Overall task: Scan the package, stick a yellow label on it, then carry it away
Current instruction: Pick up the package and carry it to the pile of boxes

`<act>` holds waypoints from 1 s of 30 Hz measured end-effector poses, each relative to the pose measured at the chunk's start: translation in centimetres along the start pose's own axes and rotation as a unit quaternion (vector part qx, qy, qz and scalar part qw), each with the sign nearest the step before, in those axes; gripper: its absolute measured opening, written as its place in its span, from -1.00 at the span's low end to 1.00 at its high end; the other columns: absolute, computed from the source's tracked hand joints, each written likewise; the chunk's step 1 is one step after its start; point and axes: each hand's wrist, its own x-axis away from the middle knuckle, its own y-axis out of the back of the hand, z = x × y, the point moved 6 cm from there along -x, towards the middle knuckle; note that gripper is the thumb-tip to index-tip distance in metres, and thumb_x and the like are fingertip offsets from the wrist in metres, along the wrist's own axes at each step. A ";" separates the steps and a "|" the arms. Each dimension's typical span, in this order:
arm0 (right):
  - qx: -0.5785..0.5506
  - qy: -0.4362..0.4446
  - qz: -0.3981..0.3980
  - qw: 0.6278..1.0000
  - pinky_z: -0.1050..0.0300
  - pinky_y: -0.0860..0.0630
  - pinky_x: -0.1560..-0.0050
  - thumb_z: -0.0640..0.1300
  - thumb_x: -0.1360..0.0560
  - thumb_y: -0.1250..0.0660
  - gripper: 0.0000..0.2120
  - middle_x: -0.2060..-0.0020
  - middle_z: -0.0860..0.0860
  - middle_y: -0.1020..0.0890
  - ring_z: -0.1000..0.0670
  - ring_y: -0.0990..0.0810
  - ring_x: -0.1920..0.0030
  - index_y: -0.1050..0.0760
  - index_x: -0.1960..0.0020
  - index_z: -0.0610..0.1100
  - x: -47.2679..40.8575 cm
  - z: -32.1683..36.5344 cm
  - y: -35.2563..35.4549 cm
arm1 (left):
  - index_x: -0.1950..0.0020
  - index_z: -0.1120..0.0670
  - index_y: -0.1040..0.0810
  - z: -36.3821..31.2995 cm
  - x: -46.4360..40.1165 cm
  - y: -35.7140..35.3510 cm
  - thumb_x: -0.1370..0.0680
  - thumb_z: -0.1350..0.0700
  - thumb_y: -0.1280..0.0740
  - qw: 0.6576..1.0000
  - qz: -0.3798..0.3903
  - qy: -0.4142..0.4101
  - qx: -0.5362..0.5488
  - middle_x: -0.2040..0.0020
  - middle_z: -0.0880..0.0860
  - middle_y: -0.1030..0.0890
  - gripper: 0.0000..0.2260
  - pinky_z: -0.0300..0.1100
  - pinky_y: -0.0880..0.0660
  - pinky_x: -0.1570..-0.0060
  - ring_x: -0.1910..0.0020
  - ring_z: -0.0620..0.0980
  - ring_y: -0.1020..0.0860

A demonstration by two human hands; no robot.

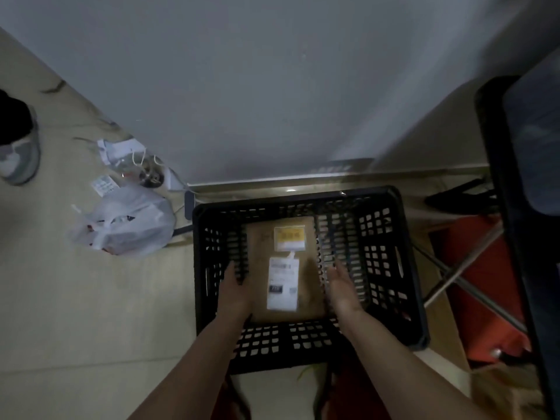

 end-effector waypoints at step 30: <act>0.060 0.023 -0.106 0.992 0.17 -0.31 -0.05 -0.15 -0.56 -0.21 -0.70 -0.22 -0.19 -0.54 -0.21 -0.47 -0.24 -0.50 -0.23 -0.26 -1.7 -0.5 8.7 | -0.39 0.18 -0.35 -3.8 4.4 -10.5 -0.60 0.19 -0.20 0.976 0.199 -0.084 -0.043 -0.18 0.04 -0.45 -0.65 -0.47 -0.41 0.12 0.00 -0.10 -0.49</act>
